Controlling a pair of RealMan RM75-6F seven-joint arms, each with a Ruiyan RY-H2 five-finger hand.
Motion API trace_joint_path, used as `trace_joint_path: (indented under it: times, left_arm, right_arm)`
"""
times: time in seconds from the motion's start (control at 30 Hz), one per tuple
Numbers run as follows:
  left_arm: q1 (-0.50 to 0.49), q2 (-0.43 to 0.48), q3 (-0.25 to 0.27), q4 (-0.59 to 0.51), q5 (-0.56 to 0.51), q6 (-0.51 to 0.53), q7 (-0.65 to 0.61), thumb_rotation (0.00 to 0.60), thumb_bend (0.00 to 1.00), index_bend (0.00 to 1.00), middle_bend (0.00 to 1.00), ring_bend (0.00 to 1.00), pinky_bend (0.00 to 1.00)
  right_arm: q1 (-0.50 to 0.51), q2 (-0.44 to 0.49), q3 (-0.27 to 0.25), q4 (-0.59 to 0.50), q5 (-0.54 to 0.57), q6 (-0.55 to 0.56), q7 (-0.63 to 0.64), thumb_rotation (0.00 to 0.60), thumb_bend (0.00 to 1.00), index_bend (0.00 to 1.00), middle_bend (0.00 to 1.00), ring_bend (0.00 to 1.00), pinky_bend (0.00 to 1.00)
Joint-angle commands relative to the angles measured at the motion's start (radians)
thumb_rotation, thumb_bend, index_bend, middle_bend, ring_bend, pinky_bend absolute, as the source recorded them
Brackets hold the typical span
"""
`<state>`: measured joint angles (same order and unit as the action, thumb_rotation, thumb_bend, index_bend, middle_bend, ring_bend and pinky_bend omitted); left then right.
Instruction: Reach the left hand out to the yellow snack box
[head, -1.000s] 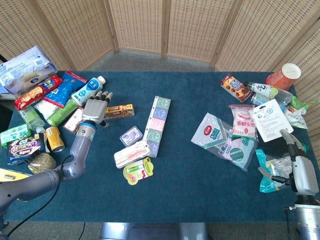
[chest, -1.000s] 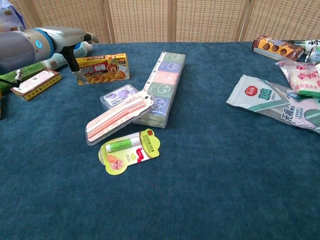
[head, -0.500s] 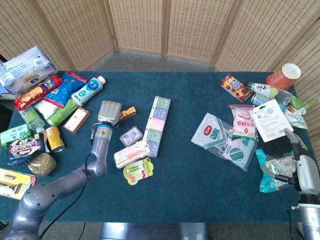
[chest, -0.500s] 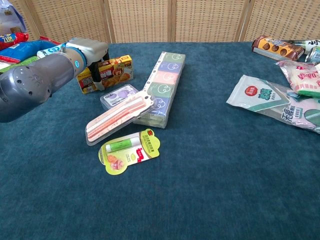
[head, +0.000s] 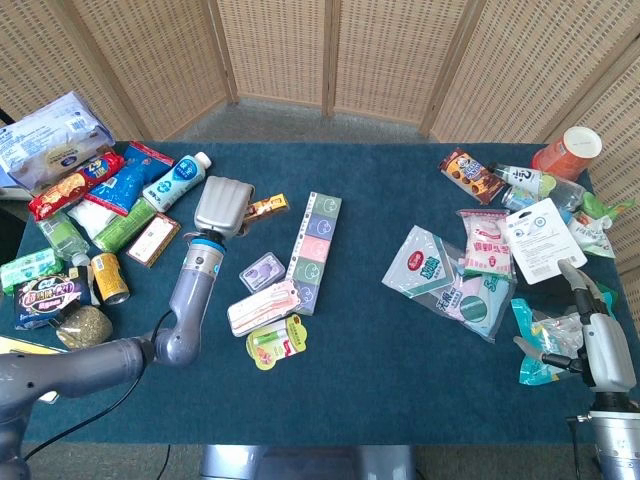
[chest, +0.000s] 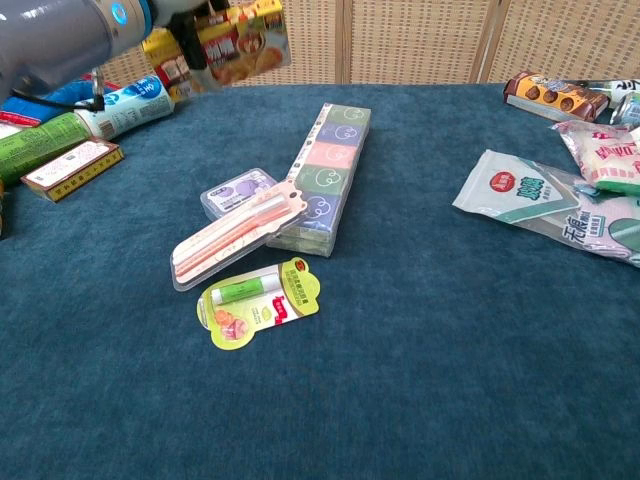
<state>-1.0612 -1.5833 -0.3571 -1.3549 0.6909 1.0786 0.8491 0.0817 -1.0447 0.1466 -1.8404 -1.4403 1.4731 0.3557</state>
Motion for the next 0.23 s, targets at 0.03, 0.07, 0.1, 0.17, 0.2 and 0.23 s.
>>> trace_joint_path:
  times: [0.03, 0.07, 0.1, 0.17, 0.2, 0.23]
  left_arm:
    - [0.016, 0.179, -0.059, -0.24, -0.003, 0.118, 0.097, 0.6, 0.0, 0.9, 0.88, 0.88, 0.92]
    - [0.015, 0.194, -0.066, -0.264, -0.008, 0.126, 0.102, 0.6, 0.0, 0.9, 0.88, 0.88, 0.92]
    - [0.013, 0.21, -0.073, -0.29, -0.017, 0.133, 0.107, 0.6, 0.0, 0.9, 0.88, 0.88, 0.92]
    - [0.009, 0.228, -0.078, -0.316, -0.026, 0.142, 0.115, 0.6, 0.0, 0.9, 0.88, 0.88, 0.92]
    - [0.006, 0.235, -0.079, -0.328, -0.03, 0.144, 0.118, 0.6, 0.0, 0.9, 0.88, 0.88, 0.92]
    - [0.004, 0.239, -0.079, -0.335, -0.035, 0.145, 0.118, 0.6, 0.0, 0.9, 0.87, 0.88, 0.92]
  right_arm:
    - [-0.001, 0.0, -0.002, -0.002, -0.004, 0.003, -0.002, 0.6, 0.0, 0.0, 0.0, 0.0, 0.0]
    - [-0.001, 0.0, -0.002, -0.003, -0.005, 0.004, -0.003, 0.6, 0.0, 0.0, 0.0, 0.0, 0.0]
    - [-0.002, 0.0, -0.003, -0.004, -0.007, 0.006, -0.004, 0.6, 0.0, 0.0, 0.0, 0.0, 0.0]
    - [-0.003, -0.001, -0.004, -0.006, -0.01, 0.008, -0.005, 0.6, 0.0, 0.0, 0.0, 0.0, 0.0]
    - [-0.002, -0.002, -0.004, -0.006, -0.011, 0.008, -0.006, 0.6, 0.0, 0.0, 0.0, 0.0, 0.0]
    - [-0.002, -0.002, -0.005, -0.006, -0.011, 0.006, -0.006, 0.6, 0.0, 0.0, 0.0, 0.0, 0.0]
